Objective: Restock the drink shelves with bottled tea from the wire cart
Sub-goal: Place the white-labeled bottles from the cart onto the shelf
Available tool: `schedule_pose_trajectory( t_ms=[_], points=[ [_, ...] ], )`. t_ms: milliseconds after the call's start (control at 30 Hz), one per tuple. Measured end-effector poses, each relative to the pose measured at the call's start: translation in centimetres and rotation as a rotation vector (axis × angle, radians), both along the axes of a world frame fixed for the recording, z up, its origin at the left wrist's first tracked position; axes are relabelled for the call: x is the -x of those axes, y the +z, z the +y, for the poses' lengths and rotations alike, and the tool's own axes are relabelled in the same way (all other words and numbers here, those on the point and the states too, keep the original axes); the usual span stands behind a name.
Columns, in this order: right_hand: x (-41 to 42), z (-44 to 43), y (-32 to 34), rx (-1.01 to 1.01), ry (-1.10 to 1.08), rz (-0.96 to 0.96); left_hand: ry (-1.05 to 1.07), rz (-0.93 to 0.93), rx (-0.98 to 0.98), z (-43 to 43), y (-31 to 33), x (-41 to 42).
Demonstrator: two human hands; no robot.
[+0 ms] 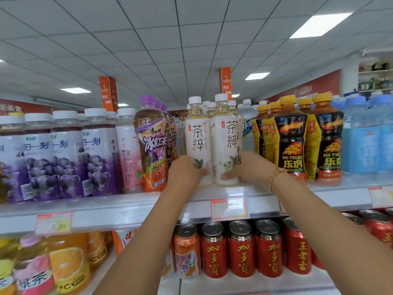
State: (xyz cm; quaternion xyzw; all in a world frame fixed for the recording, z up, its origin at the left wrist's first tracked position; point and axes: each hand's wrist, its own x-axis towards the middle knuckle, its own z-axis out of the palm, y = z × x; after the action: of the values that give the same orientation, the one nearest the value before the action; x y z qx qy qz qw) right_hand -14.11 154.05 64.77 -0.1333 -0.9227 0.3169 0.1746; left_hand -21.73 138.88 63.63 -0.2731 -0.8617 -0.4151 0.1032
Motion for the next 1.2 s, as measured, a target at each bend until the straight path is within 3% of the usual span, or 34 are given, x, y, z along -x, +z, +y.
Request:
schedule_pose_trajectory(
  t_ms=[300, 633, 1100, 1200],
  points=[
    [4.7, -0.5, 0.9, -0.196, -0.188, -0.075, 0.105, 0.013, 0.238, 1.6, 2.1, 2.2],
    [7.4, 0.1, 0.7, -0.138, -0.227, -0.015, 0.168, 0.008, 0.237, 3.1, 2.1, 4.2],
    [7.0, 0.0, 0.5, -0.243, -0.212, -0.027, 0.161, 0.004, 0.268, 2.7, 2.6, 2.7],
    [4.9, -1.0, 1.5, -0.335, -0.201, -0.013, 0.152, 0.150, 0.160, 1.9, 2.1, -0.6]
  ],
)
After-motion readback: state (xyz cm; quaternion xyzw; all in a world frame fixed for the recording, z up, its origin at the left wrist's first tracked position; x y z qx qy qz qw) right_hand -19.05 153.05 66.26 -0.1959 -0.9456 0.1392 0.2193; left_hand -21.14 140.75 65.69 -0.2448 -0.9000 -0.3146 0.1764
